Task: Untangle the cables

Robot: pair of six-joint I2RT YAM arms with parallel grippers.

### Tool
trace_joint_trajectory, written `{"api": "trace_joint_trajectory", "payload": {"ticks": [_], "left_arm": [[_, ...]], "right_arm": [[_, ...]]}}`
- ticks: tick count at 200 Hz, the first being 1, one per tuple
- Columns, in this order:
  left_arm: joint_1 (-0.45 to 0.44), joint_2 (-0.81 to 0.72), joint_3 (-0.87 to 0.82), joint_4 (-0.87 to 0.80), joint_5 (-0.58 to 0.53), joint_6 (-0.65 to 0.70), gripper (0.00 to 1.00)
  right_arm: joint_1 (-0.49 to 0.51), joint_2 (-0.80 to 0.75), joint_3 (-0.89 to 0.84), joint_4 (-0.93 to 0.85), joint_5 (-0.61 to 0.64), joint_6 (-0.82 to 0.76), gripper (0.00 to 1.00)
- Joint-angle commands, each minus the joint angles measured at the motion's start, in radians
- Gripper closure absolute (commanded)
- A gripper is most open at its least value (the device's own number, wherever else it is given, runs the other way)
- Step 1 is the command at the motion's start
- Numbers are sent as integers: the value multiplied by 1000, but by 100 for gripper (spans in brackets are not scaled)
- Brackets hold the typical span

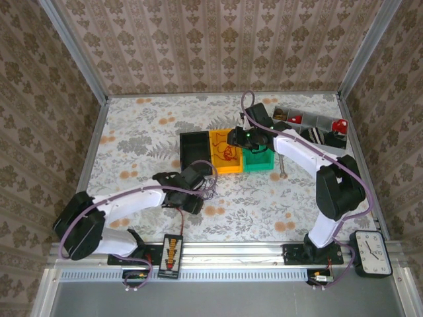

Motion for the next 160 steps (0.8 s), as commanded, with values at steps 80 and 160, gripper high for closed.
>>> {"api": "trace_joint_trajectory", "payload": {"ticks": [80,160], "left_arm": [[-65,96,147,-129,156,81,98],[-21,-96,347,-162,455,138,100]], "right_arm": [[-21,-53,-48,3,32,21,61],[-45,-73,-56,6,36,25,61]]}}
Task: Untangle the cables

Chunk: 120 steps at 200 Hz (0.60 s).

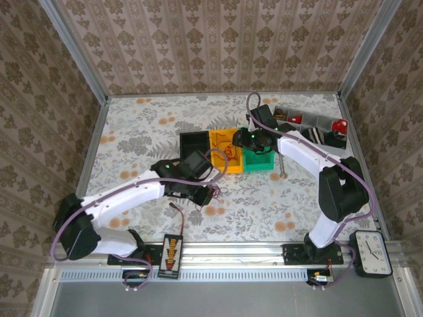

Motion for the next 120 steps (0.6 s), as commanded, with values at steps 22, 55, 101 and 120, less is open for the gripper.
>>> {"api": "trace_joint_trajectory", "payload": {"ticks": [22,55,101,120], "left_arm": [[52,-79,82,-20,186,33,100],[102,-109,67,13,215,25,100],[129,-111,42,70,248,11,100],[130,-109,44,75,255,14,100]], "right_arm": [[-17,-60,-21,14,4,5,61],[-8,-98,-83,33,-137,-22,61],[36,-233,-324,109,-330,-34,45],[60,-269,-391,136,-365,-28,35]]}}
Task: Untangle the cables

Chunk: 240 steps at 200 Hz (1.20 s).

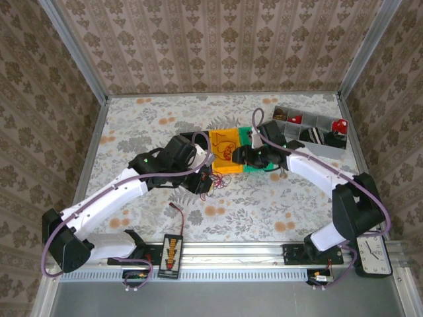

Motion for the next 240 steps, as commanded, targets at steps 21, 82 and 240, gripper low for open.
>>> {"api": "trace_joint_trajectory", "payload": {"ticks": [21,82,240], "left_arm": [[7,-14,-10,30,55,10,100],[3,-36,-36,56,63,3,100],[49,-162,47,20,-134,-7,100]], "right_arm": [[40,-75,-113,81,-132,16,30],[130,-22,-146,159,-150,74,31],[191,219,-122,-101,272,52,67]]}}
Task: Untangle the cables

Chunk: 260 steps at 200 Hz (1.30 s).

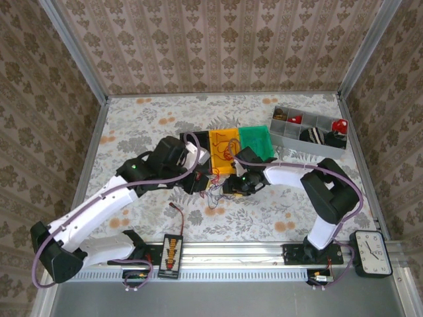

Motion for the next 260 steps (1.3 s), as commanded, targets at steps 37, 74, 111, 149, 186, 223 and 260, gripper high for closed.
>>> {"api": "trace_joint_trajectory", "payload": {"ticks": [37,74,111,149,186,223,260], "left_arm": [[125,-102,122,-12,-207,-17,100],[195,-114,138,13,-118,-22,100],[191,-97,129,6,-40,-16,100],[162,-133,141,23,16,1,100],[102,-154,165,9,45,31,100],[35,-153,180,-17,41,54,100],[-10,-148,191,-30,42,57,100]], "right_arm": [[9,-136,-120,-272,375,58,91],[10,-257,-160,-241,382,46,92],[33,-383,-119,-123,279,-40,60],[100,-466,-18,-54,193,-172,35],[219,-484,88,-18,207,-311,23],[270,-427,170,31,346,-376,20],[271,-343,248,41,331,-474,19]]}}
